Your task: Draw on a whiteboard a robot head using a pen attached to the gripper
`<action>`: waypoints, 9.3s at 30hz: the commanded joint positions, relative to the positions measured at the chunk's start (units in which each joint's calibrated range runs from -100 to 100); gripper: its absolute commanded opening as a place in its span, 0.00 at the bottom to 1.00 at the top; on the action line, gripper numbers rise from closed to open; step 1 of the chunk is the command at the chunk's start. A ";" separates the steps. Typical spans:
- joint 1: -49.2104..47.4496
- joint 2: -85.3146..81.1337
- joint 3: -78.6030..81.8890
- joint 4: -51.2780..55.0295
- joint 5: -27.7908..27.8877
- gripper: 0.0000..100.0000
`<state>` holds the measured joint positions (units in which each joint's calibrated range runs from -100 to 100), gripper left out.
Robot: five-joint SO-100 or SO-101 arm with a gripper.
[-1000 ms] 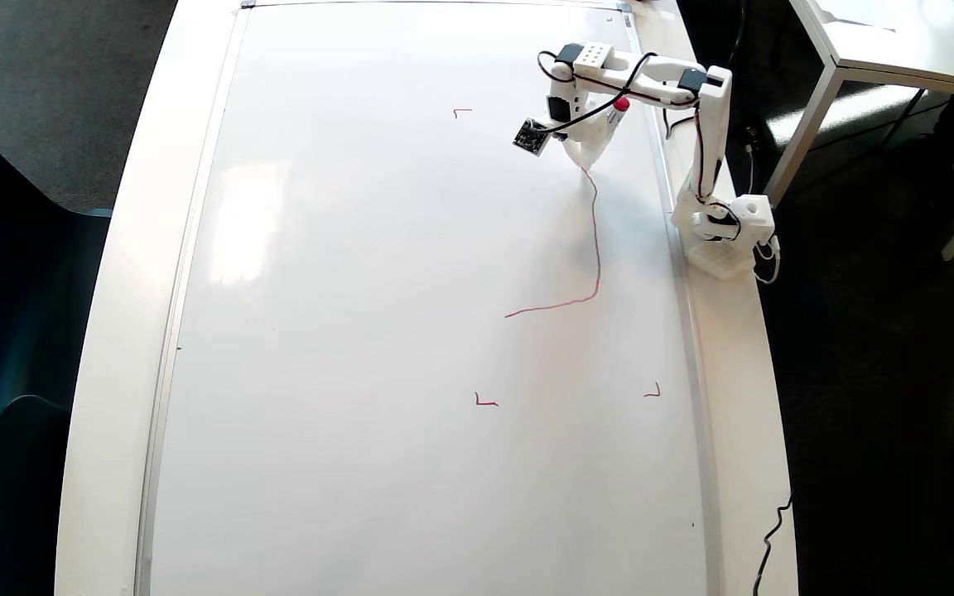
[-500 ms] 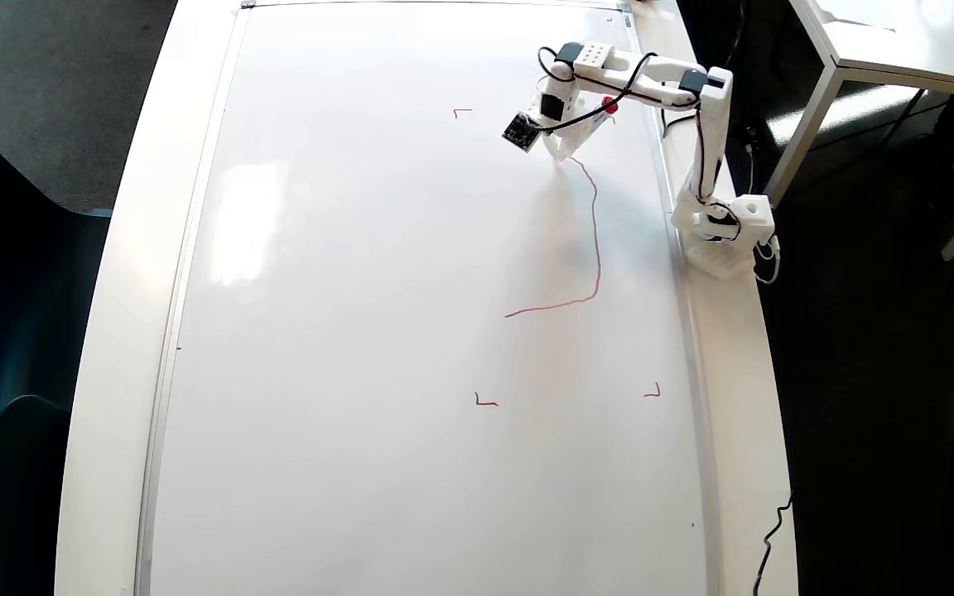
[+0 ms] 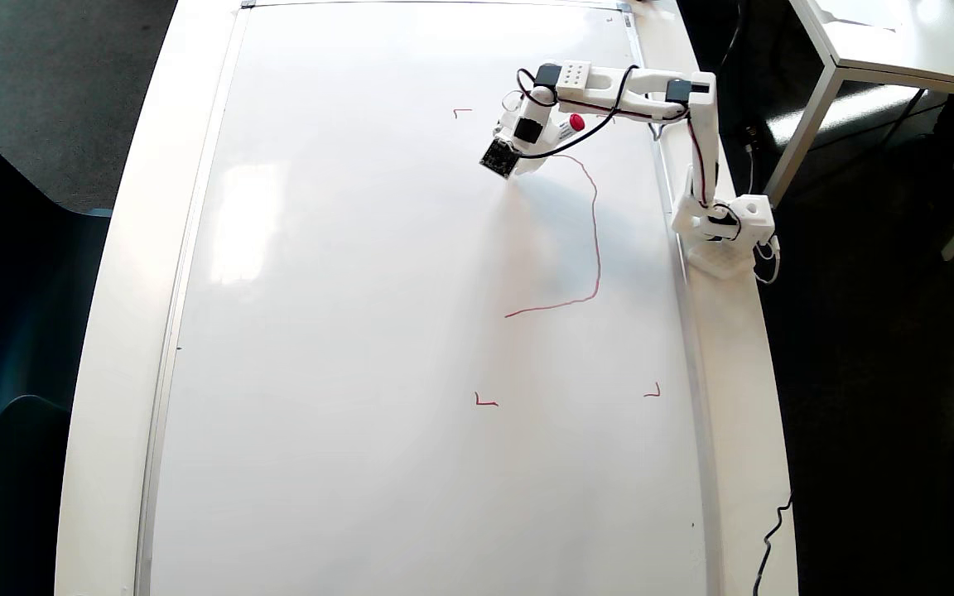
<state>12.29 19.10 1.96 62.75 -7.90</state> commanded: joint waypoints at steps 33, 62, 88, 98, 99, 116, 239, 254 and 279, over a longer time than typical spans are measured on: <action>-23.08 6.77 -11.36 -0.20 -1.11 0.01; -37.30 6.85 -10.91 -3.67 -7.33 0.01; -38.55 6.77 -10.36 2.32 -11.08 0.01; -38.41 5.93 -10.54 3.62 -12.80 0.01; -38.33 5.85 -11.09 3.71 -12.69 0.01; -34.36 -3.46 -9.09 4.75 -12.58 0.01; -25.96 -14.36 21.05 -4.37 -14.78 0.01; -26.25 -14.36 20.78 -11.49 -13.44 0.01; -30.67 -15.37 17.06 -12.10 -12.64 0.01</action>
<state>-18.40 4.79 23.25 49.07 -20.79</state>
